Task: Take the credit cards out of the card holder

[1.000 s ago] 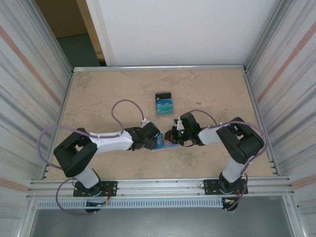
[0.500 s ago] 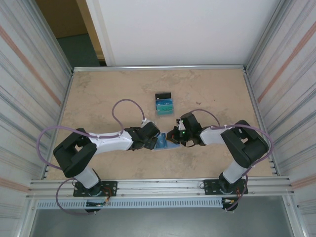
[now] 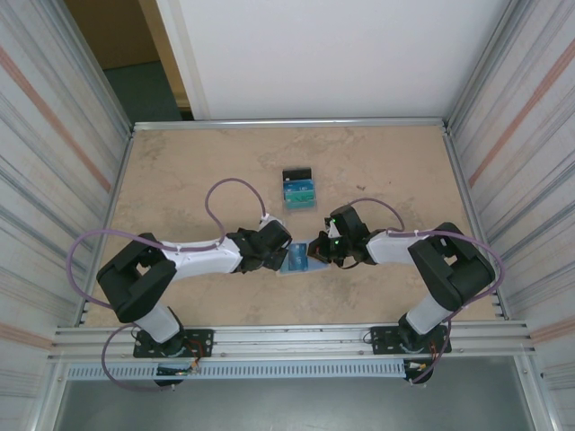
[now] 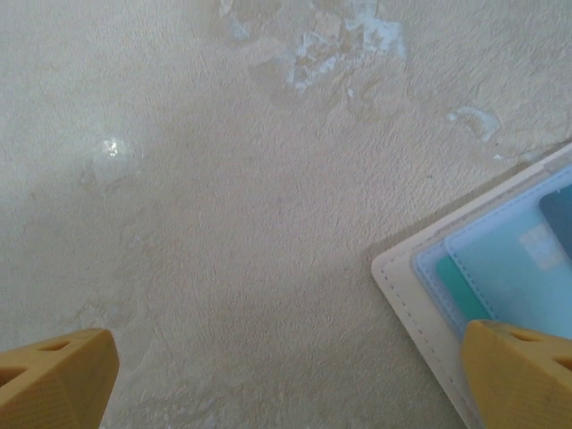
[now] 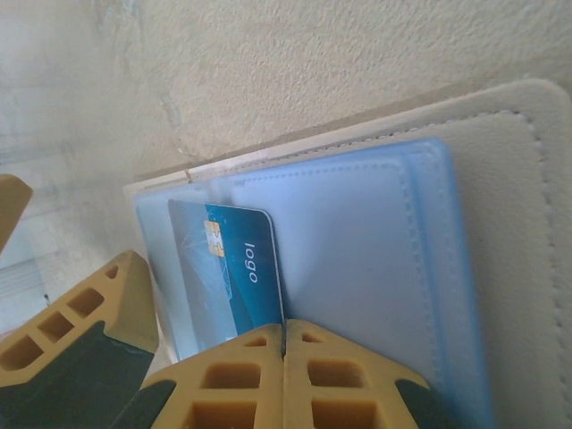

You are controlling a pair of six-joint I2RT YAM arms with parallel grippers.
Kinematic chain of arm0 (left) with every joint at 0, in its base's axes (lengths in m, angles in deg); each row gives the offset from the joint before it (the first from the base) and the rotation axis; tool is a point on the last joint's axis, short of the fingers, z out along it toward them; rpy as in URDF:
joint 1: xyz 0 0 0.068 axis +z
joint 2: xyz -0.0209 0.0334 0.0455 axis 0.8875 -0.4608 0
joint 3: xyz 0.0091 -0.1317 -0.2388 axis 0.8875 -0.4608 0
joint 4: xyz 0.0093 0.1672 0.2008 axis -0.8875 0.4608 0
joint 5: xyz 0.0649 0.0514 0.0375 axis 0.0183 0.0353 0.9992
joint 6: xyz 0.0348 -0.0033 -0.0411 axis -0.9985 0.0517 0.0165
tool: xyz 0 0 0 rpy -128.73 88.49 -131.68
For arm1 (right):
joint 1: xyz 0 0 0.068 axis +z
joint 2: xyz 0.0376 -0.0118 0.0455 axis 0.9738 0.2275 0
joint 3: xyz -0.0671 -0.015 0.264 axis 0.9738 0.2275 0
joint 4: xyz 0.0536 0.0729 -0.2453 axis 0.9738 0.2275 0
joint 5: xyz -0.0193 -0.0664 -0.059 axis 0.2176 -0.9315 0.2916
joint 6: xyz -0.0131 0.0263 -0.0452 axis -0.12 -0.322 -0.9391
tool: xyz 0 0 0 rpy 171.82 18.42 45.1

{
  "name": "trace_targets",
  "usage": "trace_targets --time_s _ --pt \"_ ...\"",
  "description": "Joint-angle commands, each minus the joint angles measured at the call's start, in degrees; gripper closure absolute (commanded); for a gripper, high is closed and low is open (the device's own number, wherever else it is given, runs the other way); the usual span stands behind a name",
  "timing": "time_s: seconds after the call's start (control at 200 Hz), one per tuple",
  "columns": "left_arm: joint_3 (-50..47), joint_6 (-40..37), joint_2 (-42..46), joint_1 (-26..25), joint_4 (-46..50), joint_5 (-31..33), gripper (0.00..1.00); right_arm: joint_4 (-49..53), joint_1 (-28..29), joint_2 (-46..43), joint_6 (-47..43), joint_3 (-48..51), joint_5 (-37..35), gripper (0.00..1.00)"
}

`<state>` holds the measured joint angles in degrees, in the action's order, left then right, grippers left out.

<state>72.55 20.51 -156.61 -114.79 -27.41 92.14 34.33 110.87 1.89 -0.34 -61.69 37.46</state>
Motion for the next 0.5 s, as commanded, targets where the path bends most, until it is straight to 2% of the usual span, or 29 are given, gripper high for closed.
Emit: trace_targets --time_s 0.0,0.496 --pt "2.0 -1.89 -0.96 0.77 -1.59 1.88 0.01 2.83 -0.44 -1.75 -1.99 -1.38 -1.93 1.0" --pt "2.18 -3.13 -3.25 1.91 -3.21 1.58 0.01 3.54 -1.43 -3.68 -1.92 -0.76 -3.13 1.0"
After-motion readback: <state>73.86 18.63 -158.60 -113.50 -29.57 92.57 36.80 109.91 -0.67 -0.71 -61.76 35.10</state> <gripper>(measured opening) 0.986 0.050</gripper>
